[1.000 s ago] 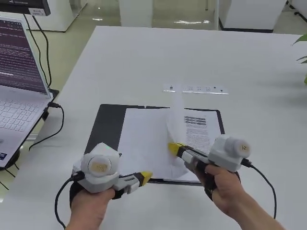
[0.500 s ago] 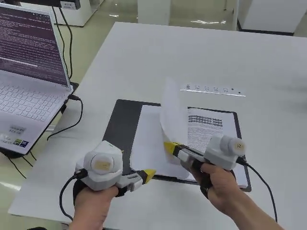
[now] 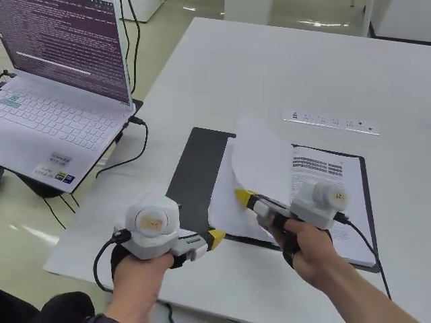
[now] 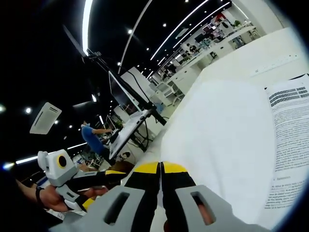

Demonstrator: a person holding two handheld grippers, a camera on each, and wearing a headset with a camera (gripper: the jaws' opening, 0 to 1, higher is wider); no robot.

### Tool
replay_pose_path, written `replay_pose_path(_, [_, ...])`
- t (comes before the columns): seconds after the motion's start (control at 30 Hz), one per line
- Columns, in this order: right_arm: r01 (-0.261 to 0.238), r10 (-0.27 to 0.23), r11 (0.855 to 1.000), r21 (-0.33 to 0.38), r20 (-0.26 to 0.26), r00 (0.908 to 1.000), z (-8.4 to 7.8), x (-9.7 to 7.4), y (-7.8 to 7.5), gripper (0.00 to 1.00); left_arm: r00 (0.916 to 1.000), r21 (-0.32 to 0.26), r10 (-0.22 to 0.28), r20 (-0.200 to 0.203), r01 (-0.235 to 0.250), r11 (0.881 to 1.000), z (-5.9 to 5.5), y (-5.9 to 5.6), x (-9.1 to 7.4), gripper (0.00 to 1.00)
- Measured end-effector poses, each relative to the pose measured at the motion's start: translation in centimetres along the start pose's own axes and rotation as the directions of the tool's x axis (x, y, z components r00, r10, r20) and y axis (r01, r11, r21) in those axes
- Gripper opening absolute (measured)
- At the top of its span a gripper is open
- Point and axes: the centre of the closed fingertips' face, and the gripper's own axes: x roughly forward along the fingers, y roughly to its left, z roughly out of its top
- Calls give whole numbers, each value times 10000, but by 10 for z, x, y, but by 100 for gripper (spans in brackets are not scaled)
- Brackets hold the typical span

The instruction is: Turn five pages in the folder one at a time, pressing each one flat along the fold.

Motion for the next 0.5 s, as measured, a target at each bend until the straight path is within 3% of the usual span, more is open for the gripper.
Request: replay_pose_path(0.5, [573, -529, 9970, 523, -820, 9952, -31, 30, -21, 0, 9998, -440, 172, 53, -169, 9989, -10, 15, -5, 65])
